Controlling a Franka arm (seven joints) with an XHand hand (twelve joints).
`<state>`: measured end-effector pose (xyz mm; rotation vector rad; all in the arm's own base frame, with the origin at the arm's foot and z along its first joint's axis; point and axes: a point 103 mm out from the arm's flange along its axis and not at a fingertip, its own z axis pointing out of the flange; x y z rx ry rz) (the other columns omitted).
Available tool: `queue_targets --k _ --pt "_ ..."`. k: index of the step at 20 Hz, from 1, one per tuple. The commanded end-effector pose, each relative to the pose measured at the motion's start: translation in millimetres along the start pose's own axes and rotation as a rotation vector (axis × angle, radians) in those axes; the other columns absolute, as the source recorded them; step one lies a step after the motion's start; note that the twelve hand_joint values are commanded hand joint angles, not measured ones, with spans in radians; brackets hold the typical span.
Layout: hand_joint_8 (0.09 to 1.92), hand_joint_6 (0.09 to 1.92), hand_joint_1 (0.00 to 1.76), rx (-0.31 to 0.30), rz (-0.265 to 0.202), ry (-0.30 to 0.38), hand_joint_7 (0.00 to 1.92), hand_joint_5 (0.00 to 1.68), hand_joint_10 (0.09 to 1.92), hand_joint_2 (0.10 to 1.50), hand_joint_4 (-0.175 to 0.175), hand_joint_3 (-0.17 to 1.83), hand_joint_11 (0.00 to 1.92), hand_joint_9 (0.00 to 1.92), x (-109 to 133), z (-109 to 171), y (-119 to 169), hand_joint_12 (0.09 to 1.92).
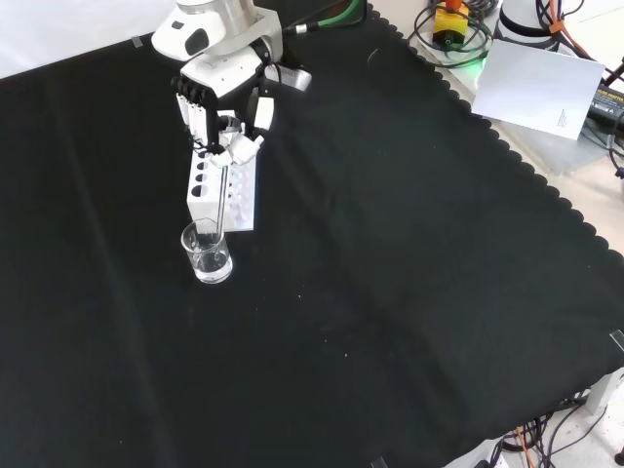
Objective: Put the glass rod back on the white test tube rack.
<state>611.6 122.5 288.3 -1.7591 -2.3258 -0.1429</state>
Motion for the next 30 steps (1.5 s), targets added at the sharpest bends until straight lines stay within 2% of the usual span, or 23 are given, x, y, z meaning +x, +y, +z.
queue_targets --k 1,8,15,26,30 --pt "0.96 0.37 1.31 0.000 0.004 -0.006 1.25 1.24 0.73 0.75 -0.175 0.53 1.40 1.77 1 0 1 1.05" --pt "0.96 0.37 1.31 -0.024 0.016 0.016 1.25 1.24 0.73 0.75 -0.175 0.53 1.40 1.77 -3 -11 1 1.05" --pt "0.96 0.37 1.31 -0.090 0.035 -0.002 1.25 1.24 0.73 0.75 -0.175 0.53 1.40 1.77 -9 -40 -15 1.05" --pt "0.96 0.37 1.31 -0.160 0.101 0.003 1.25 1.24 0.73 0.75 -0.175 0.53 1.40 1.78 -40 -90 -39 1.05" --pt "0.96 0.37 1.31 -0.174 0.133 0.003 1.25 1.24 0.73 0.75 -0.175 0.53 1.40 1.78 -54 -98 -45 1.05"
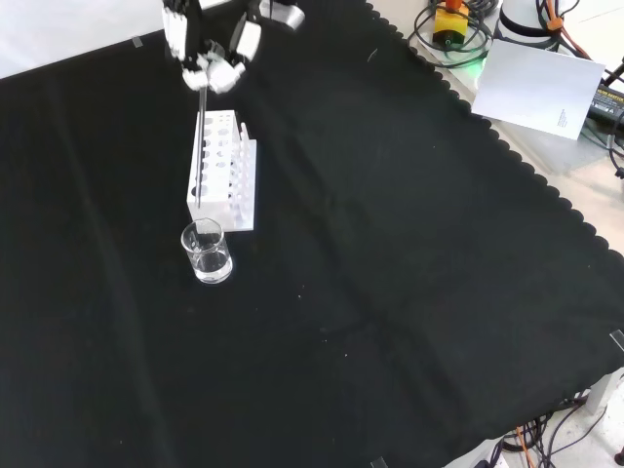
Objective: Put the glass rod back on the white test tube rack.
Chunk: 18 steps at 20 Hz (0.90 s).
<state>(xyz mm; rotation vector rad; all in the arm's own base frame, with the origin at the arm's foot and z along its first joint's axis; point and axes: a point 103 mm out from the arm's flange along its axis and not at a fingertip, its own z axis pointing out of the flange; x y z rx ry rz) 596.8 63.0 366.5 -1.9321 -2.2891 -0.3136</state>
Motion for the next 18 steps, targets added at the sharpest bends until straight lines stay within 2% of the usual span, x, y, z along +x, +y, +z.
queue_targets --k 1,12,18 --pt "0.96 0.37 1.31 -0.017 0.051 0.003 1.25 1.24 0.73 0.75 -0.175 0.53 1.40 1.78 -24 -13 -7 1.05" --pt "0.96 0.37 1.31 -0.020 0.101 0.010 1.25 1.24 0.73 0.75 -0.175 0.53 1.40 1.78 -54 -17 -16 1.06" --pt "0.96 0.37 1.31 -0.026 0.107 0.019 1.25 1.24 0.73 0.75 -0.175 0.53 1.40 1.78 -59 -21 -27 1.06"
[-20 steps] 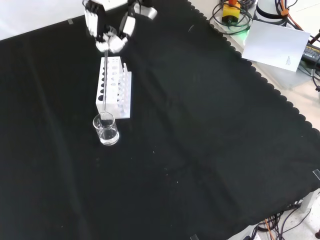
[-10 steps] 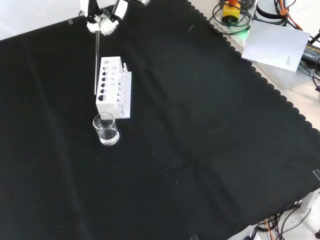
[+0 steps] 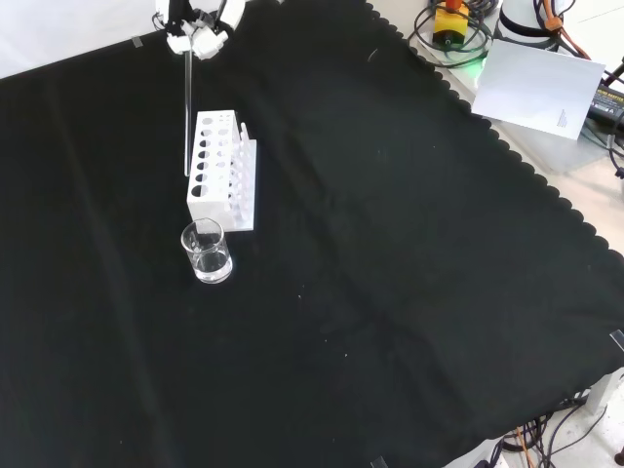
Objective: Put the glass rod back on the white test tube rack.
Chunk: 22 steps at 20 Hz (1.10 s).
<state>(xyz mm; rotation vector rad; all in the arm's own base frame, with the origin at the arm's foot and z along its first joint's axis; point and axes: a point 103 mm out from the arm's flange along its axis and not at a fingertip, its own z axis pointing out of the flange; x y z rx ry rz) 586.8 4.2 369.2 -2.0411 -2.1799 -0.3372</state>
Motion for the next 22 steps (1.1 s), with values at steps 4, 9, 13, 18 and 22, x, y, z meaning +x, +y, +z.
queue_targets --k 4,9,13,18,22 --pt "0.96 0.37 1.31 0.000 -0.003 0.005 1.25 1.24 0.73 0.75 -0.175 0.54 1.40 1.78 -5 -3 -10 1.06" --pt "0.96 0.37 1.31 0.003 -0.011 0.006 1.25 1.24 0.73 0.75 -0.175 0.54 1.40 1.78 -1 -5 -19 1.06" --pt "0.96 0.37 1.31 -0.018 -0.010 -0.001 1.25 1.24 0.73 0.75 -0.175 0.54 1.40 1.78 3 -12 -37 1.06" --pt "0.96 0.37 1.31 0.003 -0.013 -0.004 1.25 1.24 0.74 0.75 -0.175 0.54 1.40 1.78 5 -9 -43 1.06" --pt "0.96 0.37 1.31 0.007 -0.024 0.002 1.25 1.24 0.74 0.75 -0.175 0.54 1.40 1.78 8 -7 -46 1.06"
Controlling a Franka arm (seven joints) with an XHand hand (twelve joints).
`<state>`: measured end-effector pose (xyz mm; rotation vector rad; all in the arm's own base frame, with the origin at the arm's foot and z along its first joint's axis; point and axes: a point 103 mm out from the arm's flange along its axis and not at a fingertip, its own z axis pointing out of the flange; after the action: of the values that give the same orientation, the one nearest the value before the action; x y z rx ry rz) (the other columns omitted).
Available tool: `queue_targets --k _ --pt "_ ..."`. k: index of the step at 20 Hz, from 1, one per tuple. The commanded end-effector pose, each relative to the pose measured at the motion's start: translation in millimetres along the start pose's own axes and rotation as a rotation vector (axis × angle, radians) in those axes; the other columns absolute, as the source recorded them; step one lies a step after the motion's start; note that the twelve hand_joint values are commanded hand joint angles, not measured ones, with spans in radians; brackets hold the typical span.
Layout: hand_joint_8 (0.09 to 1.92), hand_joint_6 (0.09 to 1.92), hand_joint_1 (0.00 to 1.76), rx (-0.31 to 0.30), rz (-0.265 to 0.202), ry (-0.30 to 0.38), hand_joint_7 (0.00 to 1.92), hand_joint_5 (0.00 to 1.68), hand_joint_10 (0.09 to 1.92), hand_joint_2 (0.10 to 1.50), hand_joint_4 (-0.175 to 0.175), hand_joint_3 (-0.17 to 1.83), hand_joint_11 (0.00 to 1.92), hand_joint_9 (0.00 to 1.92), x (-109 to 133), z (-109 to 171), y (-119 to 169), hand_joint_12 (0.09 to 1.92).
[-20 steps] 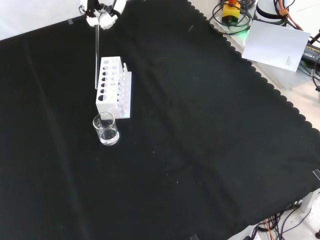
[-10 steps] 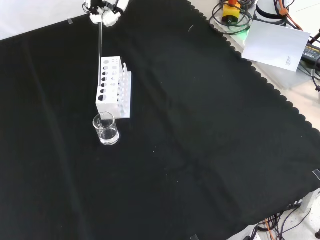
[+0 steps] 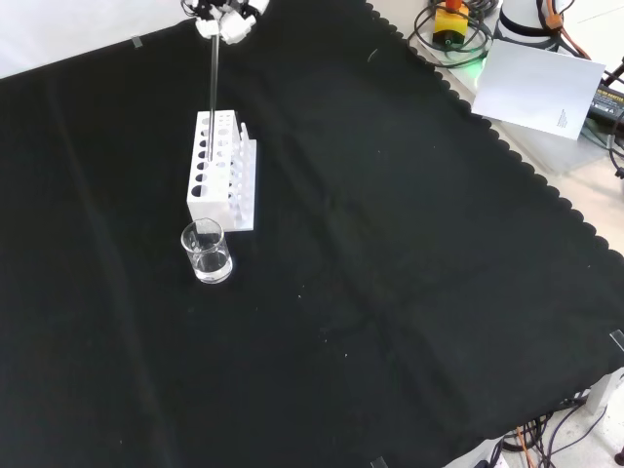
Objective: Put the glass rod back on the white test tube rack.
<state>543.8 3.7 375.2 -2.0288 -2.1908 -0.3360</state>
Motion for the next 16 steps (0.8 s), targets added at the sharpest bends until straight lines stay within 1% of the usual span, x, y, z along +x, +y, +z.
queue_targets --k 1,6,16 --pt "0.96 0.37 1.31 0.003 -0.017 -0.004 1.25 1.24 0.74 0.75 -0.175 0.54 1.40 1.78 7 3 -5 1.06" --pt "0.96 0.37 1.31 0.014 -0.027 -0.001 1.25 1.24 0.74 0.75 -0.175 0.54 1.40 1.78 16 12 -7 1.06" --pt "0.96 0.37 1.31 0.047 -0.026 0.010 1.25 1.24 0.74 0.75 -0.175 0.54 1.41 1.78 11 33 -3 1.06"
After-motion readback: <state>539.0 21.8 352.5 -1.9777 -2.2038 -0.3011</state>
